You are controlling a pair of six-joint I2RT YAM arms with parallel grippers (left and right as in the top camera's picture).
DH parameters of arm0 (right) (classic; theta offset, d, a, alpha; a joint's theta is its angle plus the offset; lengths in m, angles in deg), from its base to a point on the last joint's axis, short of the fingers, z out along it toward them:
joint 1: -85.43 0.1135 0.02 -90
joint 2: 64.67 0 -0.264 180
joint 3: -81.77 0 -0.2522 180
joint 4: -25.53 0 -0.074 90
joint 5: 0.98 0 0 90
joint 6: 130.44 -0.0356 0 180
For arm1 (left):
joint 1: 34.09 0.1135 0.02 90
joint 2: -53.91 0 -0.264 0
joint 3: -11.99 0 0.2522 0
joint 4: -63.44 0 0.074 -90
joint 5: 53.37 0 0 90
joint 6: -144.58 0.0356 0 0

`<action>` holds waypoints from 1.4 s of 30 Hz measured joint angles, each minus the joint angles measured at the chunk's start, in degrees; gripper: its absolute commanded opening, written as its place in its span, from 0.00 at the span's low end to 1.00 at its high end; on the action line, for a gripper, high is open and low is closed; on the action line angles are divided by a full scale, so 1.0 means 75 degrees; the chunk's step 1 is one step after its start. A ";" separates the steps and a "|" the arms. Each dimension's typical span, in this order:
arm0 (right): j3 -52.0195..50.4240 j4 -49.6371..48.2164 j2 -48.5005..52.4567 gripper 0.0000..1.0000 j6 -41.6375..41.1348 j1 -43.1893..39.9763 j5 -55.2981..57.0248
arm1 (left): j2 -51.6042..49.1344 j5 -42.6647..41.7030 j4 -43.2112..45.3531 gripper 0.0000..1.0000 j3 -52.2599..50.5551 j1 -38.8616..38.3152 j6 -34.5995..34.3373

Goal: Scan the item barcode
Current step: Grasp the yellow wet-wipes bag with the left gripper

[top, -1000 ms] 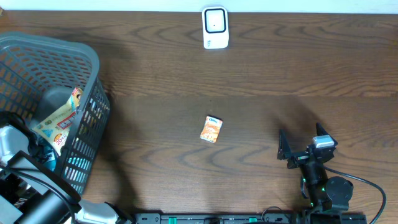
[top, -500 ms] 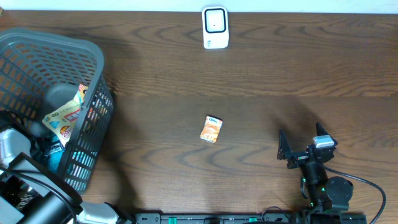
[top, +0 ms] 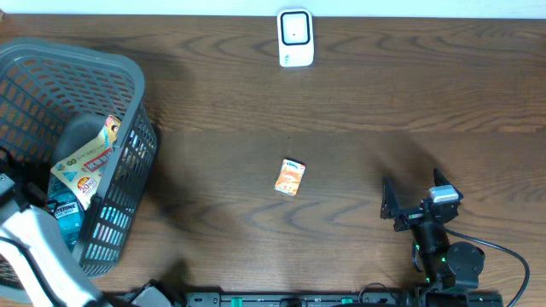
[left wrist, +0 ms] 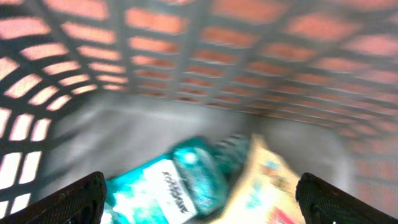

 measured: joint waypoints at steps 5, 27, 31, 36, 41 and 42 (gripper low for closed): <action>0.0000 0.0000 0.0000 0.99 0.0000 0.0000 0.0000 | 0.0650 -0.0358 0.0143 0.98 0.0000 -0.0361 0.0393; 0.0000 0.0000 0.0000 0.99 0.0000 0.0000 -0.0003 | -0.0379 -0.1154 -0.0469 0.98 -0.0003 -0.1894 0.2769; 0.0000 0.0000 0.0000 0.99 0.0000 0.0000 -0.0003 | -0.1008 -0.1198 -0.0513 0.98 -0.0003 -0.1894 0.3127; 0.0000 -0.0003 0.0000 0.99 0.0000 0.0000 -0.0003 | -0.1830 -0.1411 -0.0493 0.98 -0.0003 -0.1894 0.3692; 0.0000 -0.0003 0.0000 0.99 0.0000 0.0000 0.0000 | -0.2480 -0.1498 -0.0487 0.98 -0.0003 -0.1894 0.4074; 0.0000 0.0000 0.0000 0.99 0.0000 0.0000 0.0000 | -0.2559 -0.1515 -0.0490 0.98 -0.0003 -0.1894 0.4130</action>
